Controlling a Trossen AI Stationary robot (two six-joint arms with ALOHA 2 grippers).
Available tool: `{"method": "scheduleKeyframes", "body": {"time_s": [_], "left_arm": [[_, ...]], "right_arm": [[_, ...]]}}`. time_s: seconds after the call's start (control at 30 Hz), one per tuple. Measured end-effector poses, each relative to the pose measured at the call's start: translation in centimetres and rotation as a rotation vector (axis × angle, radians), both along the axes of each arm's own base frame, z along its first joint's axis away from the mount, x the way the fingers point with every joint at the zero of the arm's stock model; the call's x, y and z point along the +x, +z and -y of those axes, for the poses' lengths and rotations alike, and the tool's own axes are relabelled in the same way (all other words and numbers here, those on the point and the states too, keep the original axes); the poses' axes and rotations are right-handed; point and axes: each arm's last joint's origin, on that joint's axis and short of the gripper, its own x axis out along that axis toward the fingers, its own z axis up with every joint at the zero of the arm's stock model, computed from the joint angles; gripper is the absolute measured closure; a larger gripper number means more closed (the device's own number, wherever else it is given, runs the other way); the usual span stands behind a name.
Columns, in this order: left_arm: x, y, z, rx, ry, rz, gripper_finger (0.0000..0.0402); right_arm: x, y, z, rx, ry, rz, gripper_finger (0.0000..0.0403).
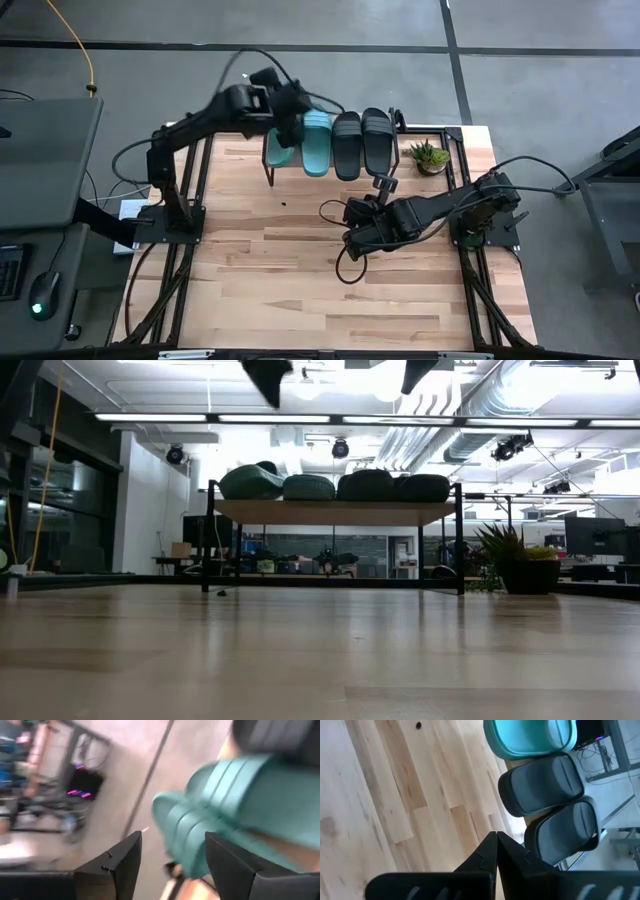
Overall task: Pick and place slides into the shelf
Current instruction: Put the green slide on the shelf
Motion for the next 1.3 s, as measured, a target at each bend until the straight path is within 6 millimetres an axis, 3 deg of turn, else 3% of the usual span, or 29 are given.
{"method": "scheduleKeyframes", "body": {"time_s": [0.2,0.5,0.77,1.0,1.3], "left_arm": [[-1.5,4.5,1.0,-0.045,-0.060,0.239,0.0226],[-4.8,6.6,2.6,-0.083,-0.099,0.372,0.0292],[-8.1,8.7,4.5,-0.168,-0.208,0.494,0.0395],[-10.5,10.0,5.8,-0.197,-0.253,0.566,0.0389],[-10.8,10.1,6.2,-0.264,-0.324,0.594,0.0397]], "right_arm": [[1.1,0.1,1.2,-0.015,0.036,0.012,0.0403],[4.1,0.7,5.8,0.030,0.116,0.067,0.0403],[6.5,1.7,11.5,0.143,0.242,0.217,0.0403],[6.9,2.4,15.8,0.172,0.248,0.323,0.0403],[7.8,2.5,20.3,0.236,0.311,0.469,0.0403]]}}
